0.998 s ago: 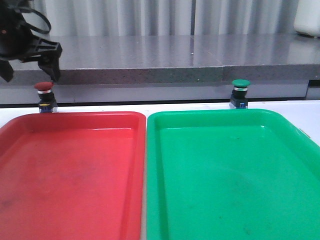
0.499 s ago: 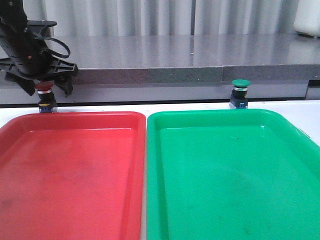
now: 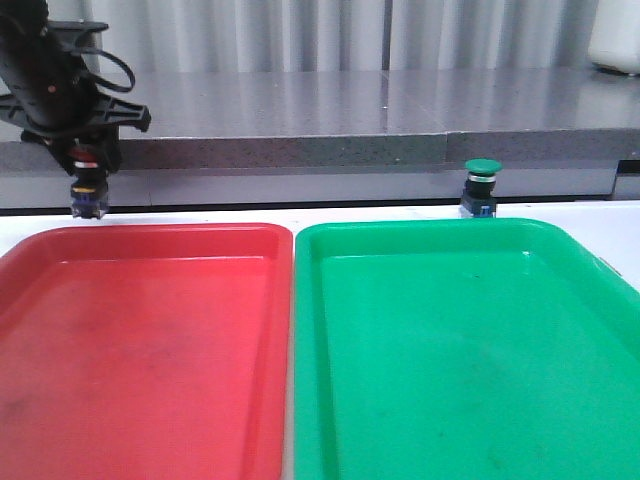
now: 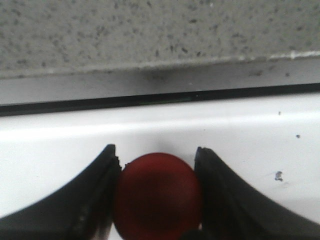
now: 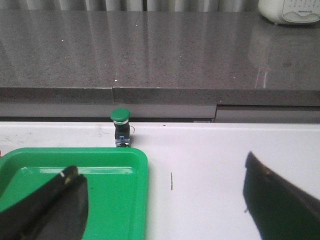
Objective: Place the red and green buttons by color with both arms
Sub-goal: 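Carry the red button forward and lower it into the red tray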
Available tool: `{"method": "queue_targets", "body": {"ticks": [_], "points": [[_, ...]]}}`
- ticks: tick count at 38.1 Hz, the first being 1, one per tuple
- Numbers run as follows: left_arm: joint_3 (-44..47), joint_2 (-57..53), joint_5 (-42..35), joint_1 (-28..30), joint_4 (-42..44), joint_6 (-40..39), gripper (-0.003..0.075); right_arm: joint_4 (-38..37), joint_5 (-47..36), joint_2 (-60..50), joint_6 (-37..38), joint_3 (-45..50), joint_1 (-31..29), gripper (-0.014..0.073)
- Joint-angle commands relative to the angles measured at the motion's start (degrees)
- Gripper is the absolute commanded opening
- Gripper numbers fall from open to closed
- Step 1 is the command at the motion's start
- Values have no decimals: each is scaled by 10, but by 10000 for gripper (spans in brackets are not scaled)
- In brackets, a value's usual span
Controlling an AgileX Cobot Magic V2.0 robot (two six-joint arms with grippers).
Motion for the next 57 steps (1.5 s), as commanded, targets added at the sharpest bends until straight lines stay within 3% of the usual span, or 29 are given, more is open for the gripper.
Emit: {"method": "queue_targets", "body": {"ticks": [1,6,16,24,31,36,51,57], "points": [[-4,-91,-16,-8,-6,-4,103,-3,-46,7,-4,-21,-4,644],[68,-170,-33,-38,-7,-4,103,-3,-46,7,-4,-21,-4,644],[351,-333,-142,-124,-98,-8,104,-3,-46,7,-4,-21,-4,644],[497,-367,-241,-172,-110,-8,104,-3,-46,7,-4,-21,-4,644],[538,-355,-293,-177,-117,-8,106,-3,-46,7,-4,-21,-4,644],[538,-355,-285,-177,-117,-8,120,-3,-46,7,-4,-21,-4,644],[538,-336,-254,-177,-117,-7,286,-3,-46,7,-4,-21,-4,644],[537,-336,-254,-177,-117,-7,451,-3,-46,7,-4,-21,-4,644]]}}
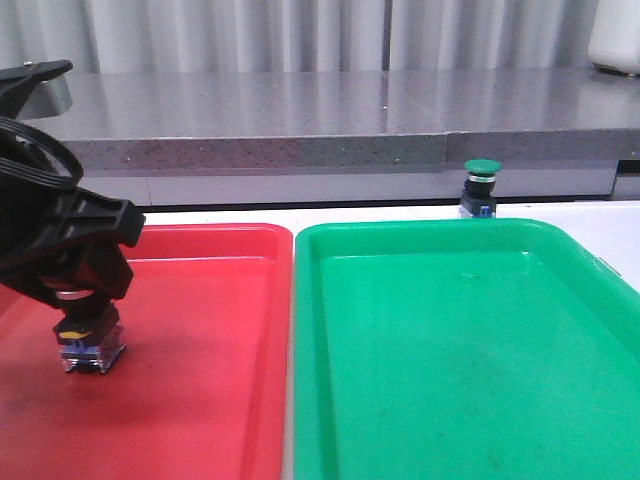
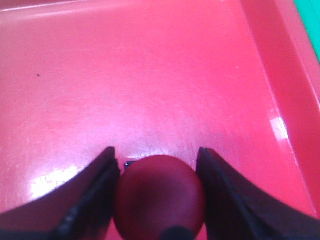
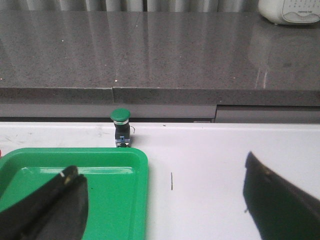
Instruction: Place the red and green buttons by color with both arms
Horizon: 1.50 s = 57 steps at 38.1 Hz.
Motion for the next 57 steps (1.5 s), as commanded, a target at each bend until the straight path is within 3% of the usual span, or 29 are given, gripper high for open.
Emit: {"method": "queue_targets", "body": {"ticks": [1,6,16,22,30,37,41,47,52,57], "points": [[-14,-15,-24,-5,-6,-6,477,-3,-46,7,-4,-21,-4,644],[-19,-27,-24,-5,-6,-6,559,-3,-46,7,-4,-21,-4,644],[-70,-101,-18,12,28,-2,525,-3,-46,7,-4,-21,-4,644],[-112,-157,40,78,53,-2,348,-3,-46,7,-4,-21,-4,644],[-117,-242,110,196,79,-2,-22,-3,-46,7,-4,-21,-4,644],[-34,-382,82,228,78,-2,-20,-3,-46,7,-4,-21,-4,644],[59,-504,42,222,78,-2,-20,-3,-46,7,-4,-21,-4,644],[166,-704,44,222,68,-2,-20,-3,-46,7,-4,-21,-4,644],[205,-828,42,222,68,-2,-20,-3,-46,7,-4,-21,-4,644],[214,-870,40,222,68,-2,-20,-3,-46,7,-4,-21,-4,644]]}}
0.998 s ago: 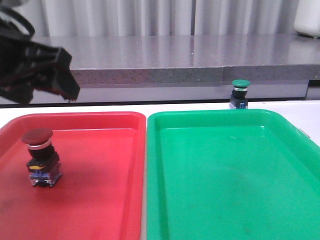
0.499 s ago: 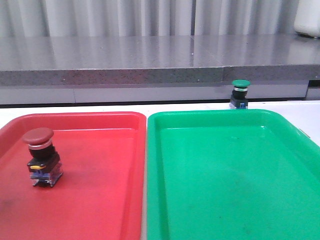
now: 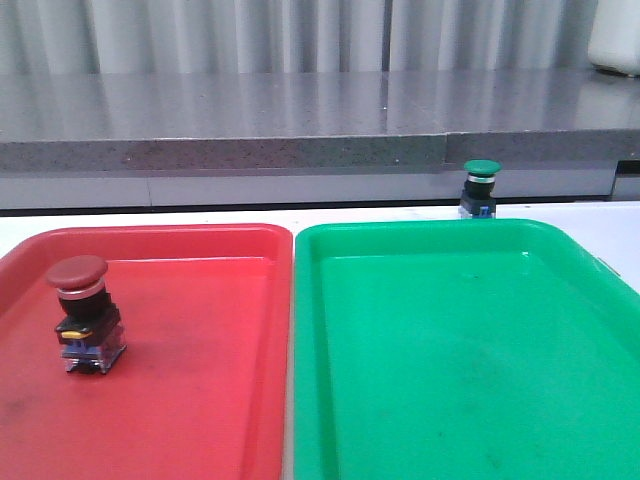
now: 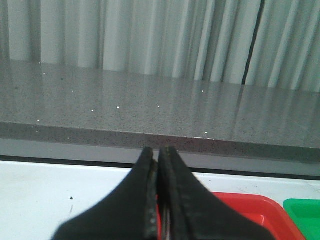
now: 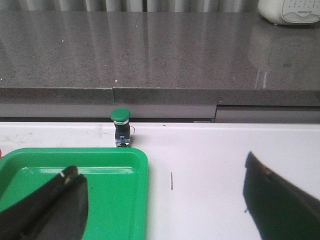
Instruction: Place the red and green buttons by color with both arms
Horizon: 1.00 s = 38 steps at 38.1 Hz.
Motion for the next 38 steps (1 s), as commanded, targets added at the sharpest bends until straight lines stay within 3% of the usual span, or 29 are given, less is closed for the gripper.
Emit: {"method": "queue_targets", "body": {"ticks": [1,11,17,22,31,38], "points": [[-12,-9,-46,-4,-5,-3,-20,-3,-46,7,-4,-21,-4,644],[-12,-9,-46,-4,-5,-3,-20,-3,-47,7,-4,-21,-4,644],[-12,-9,-46,-4,-5,-3,-20,-3,-94,35,-4,-23,-4,644],[-12,-9,-46,-4,-5,-3,-20,-3,-87,138,-4,-59,-4,644],[-12,-9,-46,-4,-5,-3,-20,1,-147,361,-4,-154,-3,644],[-12,-9,-46,-4,-5,-3,-20,2,-156,514,-4,-251,25,644]]}}
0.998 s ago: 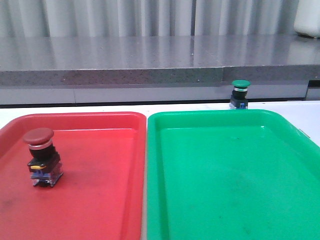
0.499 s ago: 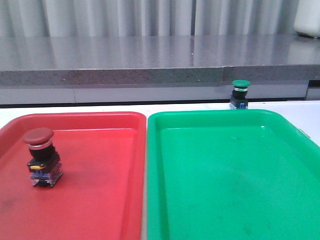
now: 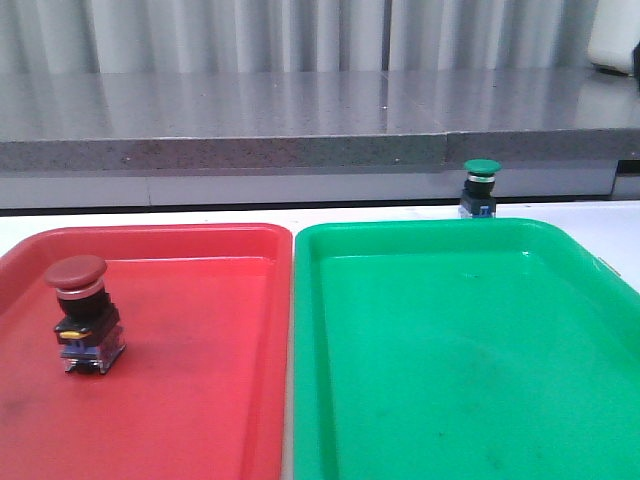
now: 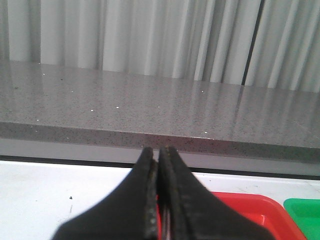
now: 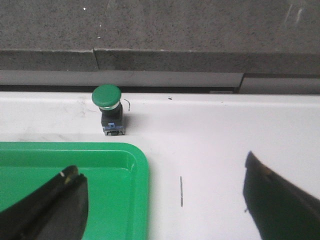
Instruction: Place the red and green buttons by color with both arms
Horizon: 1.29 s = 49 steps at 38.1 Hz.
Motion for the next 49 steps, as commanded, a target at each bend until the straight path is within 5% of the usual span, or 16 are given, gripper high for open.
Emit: {"method": "queue_targets", "body": {"ticks": [1,15,30,33,42,49], "points": [[-15,-9,-46,-4,-4,-3,-20,0,-42,70,-4,-74,19,644],[-15,-9,-46,-4,-4,-3,-20,43,87,312,1,-330,68,644],[-15,-9,-46,-4,-4,-3,-20,43,118,457,5,-471,58,630],[-15,-9,-46,-4,-4,-3,-20,43,122,465,5,-482,58,556],[-15,-9,-46,-4,-4,-3,-20,43,120,462,5,-485,58,150],[-15,-9,-46,-4,-4,-3,-20,43,133,430,5,-482,59,44]]}}
